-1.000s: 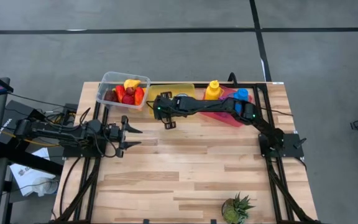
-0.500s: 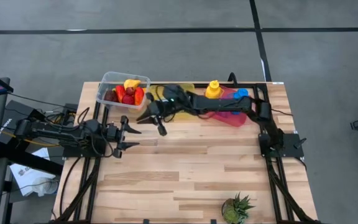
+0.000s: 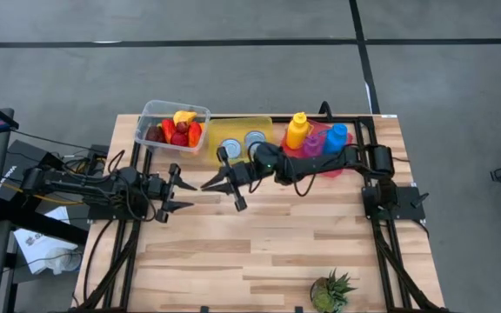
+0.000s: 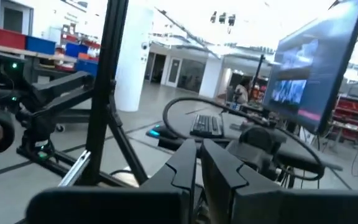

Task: Pick & Place Food Item
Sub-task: Return to Home Position

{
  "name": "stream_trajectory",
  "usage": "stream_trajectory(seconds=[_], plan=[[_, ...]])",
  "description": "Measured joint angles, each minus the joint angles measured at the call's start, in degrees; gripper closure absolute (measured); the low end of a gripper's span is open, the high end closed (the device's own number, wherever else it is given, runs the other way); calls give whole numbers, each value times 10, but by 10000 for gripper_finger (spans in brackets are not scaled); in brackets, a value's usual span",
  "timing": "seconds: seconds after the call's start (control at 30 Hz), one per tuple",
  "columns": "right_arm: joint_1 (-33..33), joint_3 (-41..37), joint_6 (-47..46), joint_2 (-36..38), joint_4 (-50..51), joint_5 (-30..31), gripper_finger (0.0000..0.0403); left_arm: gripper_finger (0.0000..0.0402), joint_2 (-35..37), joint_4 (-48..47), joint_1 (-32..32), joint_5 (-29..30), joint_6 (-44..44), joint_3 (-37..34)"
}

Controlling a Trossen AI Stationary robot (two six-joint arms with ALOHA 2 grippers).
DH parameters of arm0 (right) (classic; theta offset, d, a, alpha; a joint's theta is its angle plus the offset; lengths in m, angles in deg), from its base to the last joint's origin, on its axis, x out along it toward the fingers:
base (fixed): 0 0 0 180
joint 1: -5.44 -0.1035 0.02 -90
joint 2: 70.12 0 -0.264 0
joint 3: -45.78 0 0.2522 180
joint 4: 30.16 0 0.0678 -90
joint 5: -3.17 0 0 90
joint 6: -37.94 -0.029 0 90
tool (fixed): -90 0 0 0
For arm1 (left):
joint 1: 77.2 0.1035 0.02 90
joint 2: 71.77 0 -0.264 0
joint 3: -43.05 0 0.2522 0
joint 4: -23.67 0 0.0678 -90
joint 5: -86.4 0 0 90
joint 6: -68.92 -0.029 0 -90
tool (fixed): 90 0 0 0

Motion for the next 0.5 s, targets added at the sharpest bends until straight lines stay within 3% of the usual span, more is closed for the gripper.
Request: stream_trajectory(seconds=[0.1,0.2,0.27,0.37,0.5], plan=[[3,-7,4,1,-2,-35,386,192,0,2,0,0,3,0],[11,-7,12,-1,-14,-161,386,192,0,12,0,1,6,0],[11,-7,0,-3,-18,-205,386,192,0,23,0,9,6,0],[10,-7,-30,-4,-30,-207,386,192,0,39,0,32,5,0],[20,3,-109,-4,-43,-156,386,192,0,48,0,37,21,0]])
